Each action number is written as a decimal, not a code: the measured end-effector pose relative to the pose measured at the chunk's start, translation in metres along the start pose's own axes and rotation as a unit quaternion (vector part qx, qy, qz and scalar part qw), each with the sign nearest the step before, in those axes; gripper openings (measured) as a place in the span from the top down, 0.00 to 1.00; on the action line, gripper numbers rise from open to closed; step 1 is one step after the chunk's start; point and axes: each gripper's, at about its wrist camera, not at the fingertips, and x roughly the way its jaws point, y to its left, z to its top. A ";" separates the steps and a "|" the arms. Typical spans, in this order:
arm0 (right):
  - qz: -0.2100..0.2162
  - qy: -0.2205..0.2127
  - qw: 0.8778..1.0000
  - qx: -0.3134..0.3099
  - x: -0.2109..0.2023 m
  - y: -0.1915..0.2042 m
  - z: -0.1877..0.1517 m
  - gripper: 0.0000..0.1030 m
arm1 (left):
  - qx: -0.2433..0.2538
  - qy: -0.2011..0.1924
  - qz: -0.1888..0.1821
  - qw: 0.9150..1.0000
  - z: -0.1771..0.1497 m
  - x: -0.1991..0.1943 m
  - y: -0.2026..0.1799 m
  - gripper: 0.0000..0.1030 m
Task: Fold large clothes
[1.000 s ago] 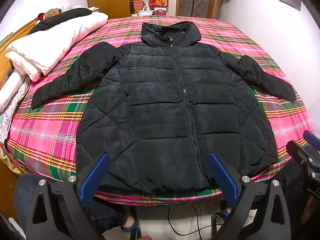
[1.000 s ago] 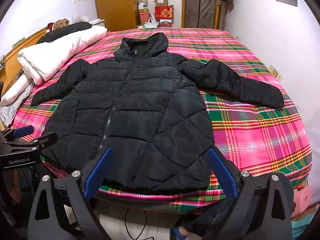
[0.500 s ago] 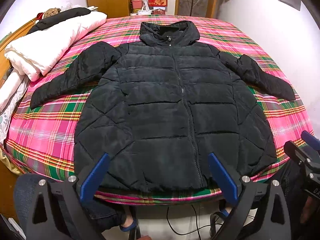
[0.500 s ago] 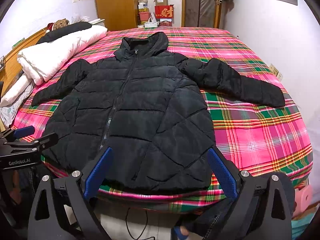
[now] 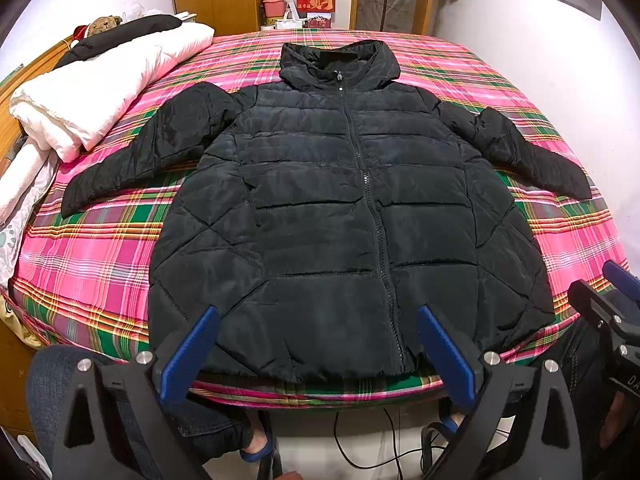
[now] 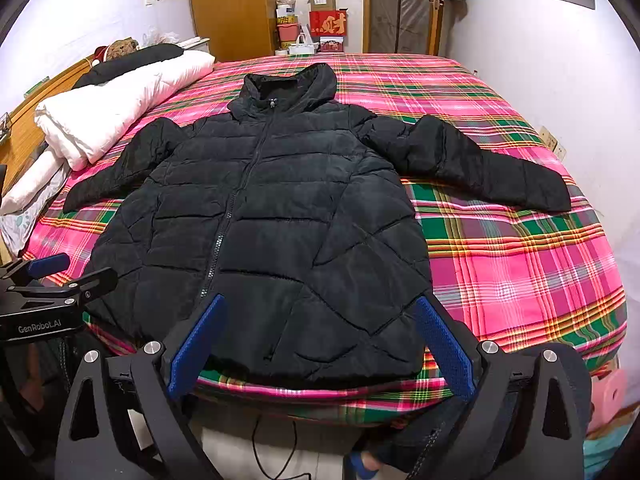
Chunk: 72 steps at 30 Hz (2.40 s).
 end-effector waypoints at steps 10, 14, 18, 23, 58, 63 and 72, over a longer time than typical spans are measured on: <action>0.000 0.000 1.000 0.000 0.000 0.000 0.000 0.08 | -0.001 0.001 -0.001 1.000 -0.001 0.001 0.000 0.03; 0.000 0.001 1.000 0.000 0.000 0.000 0.000 0.08 | 0.000 0.002 -0.002 1.000 -0.002 0.001 0.000 0.03; 0.000 0.001 1.000 0.000 0.000 0.000 0.000 0.08 | 0.000 0.001 -0.002 1.000 -0.004 0.001 0.000 0.03; 0.001 0.001 1.000 0.000 0.001 0.000 0.000 0.08 | -0.001 0.002 -0.002 1.000 -0.004 0.001 0.000 0.03; 0.054 0.017 0.996 -0.063 0.073 0.058 0.069 0.07 | -0.076 -0.010 0.005 0.997 0.071 0.053 0.099 0.03; 0.063 0.010 0.995 -0.074 0.095 0.071 0.095 0.07 | -0.107 -0.013 0.000 0.994 0.099 0.069 0.139 0.03; 0.085 0.014 0.992 -0.095 0.139 0.095 0.130 0.07 | -0.173 -0.015 0.037 0.984 0.133 0.107 0.221 0.05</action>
